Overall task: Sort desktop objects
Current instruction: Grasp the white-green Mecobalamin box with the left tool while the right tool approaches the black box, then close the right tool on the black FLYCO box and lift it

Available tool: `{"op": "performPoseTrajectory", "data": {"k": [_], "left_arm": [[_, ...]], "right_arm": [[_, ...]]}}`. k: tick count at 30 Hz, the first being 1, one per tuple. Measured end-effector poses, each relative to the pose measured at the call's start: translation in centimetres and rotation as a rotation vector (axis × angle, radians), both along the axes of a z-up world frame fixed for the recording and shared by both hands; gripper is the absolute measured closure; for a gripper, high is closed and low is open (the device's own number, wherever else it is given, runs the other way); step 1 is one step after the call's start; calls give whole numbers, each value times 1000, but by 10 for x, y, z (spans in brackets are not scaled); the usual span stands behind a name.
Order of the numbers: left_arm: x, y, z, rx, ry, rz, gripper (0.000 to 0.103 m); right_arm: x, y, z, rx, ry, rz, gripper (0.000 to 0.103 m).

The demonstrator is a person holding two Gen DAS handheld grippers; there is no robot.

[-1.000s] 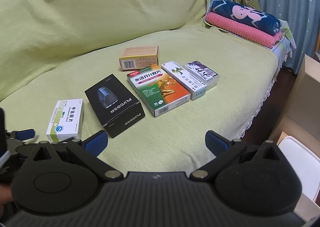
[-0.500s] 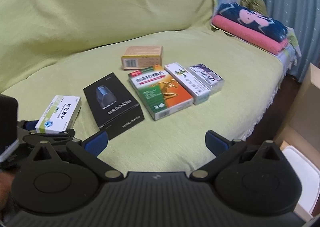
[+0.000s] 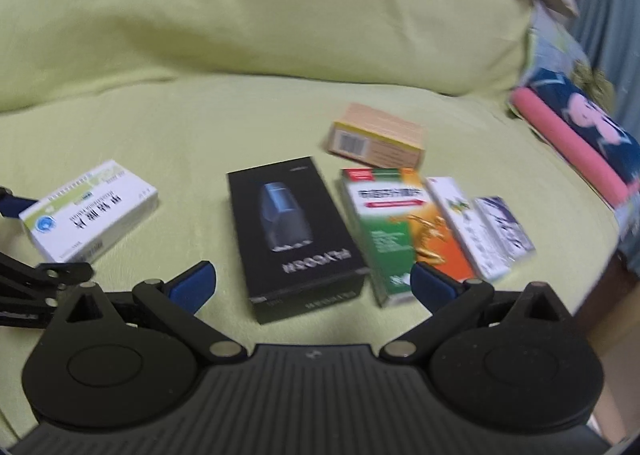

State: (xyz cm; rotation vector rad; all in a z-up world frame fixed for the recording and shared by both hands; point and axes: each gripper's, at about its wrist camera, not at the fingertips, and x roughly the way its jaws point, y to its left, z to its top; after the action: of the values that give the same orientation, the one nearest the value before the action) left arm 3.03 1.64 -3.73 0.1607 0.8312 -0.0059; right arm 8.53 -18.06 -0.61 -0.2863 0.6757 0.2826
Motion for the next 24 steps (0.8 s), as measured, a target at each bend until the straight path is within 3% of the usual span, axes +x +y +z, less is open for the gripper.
{"op": "performPoseTrajectory", "data": {"k": [7, 11, 14, 18, 21, 24], "left_arm": [[6, 0, 1, 29, 17, -9, 17], [11, -1, -1, 37, 17, -8, 15], [13, -3, 1, 53, 11, -13, 15], [18, -2, 0, 63, 6, -25, 16], [21, 0, 0, 50, 10, -32, 25], [22, 2, 2, 43, 17, -46, 27]], "right_arm": [[29, 21, -15, -112, 10, 75, 1], [42, 30, -26, -166, 34, 92, 9], [47, 35, -35, -218, 56, 104, 19], [48, 38, -40, -235, 55, 98, 18], [48, 38, -40, -229, 56, 88, 19], [43, 34, -37, -196, 62, 75, 22]]}}
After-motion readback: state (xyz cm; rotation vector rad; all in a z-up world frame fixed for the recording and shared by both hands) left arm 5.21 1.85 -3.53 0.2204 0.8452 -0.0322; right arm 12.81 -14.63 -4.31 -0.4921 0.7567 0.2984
